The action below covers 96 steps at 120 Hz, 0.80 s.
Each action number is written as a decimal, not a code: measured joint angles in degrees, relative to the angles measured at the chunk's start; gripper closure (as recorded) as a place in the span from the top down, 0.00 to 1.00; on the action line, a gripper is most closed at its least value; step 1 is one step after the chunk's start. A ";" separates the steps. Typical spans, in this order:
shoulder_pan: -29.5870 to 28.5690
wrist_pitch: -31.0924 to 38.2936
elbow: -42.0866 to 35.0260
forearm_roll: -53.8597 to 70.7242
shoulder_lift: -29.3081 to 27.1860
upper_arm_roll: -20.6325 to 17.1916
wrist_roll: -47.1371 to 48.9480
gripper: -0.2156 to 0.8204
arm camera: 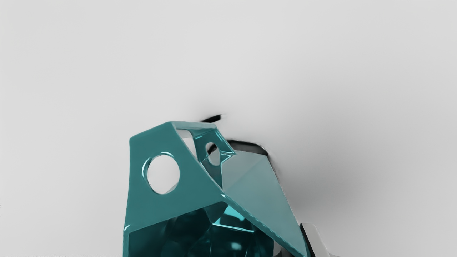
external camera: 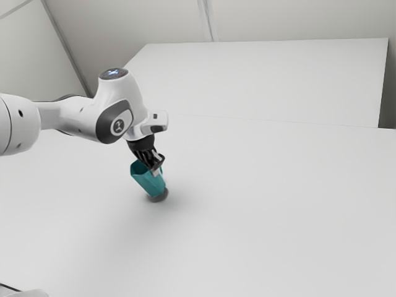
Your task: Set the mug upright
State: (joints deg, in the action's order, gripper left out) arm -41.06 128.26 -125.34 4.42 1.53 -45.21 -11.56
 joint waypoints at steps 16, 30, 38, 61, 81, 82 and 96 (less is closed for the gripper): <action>-2.49 0.42 0.00 0.44 1.05 0.05 1.39 0.03; -3.57 0.74 0.06 2.31 2.26 0.04 2.75 0.03; -2.77 0.81 0.07 2.86 2.45 0.09 3.48 0.12; -1.75 0.51 0.24 3.29 2.21 0.04 5.01 0.50; -1.46 -0.09 0.71 3.38 1.68 0.04 5.99 0.66; -1.46 -0.15 0.75 3.38 1.61 0.04 6.03 0.66; -1.63 -2.22 3.39 3.37 1.00 -0.07 6.56 0.72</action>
State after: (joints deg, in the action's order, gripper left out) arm -42.70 126.04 -121.95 7.78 2.53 -45.28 -4.99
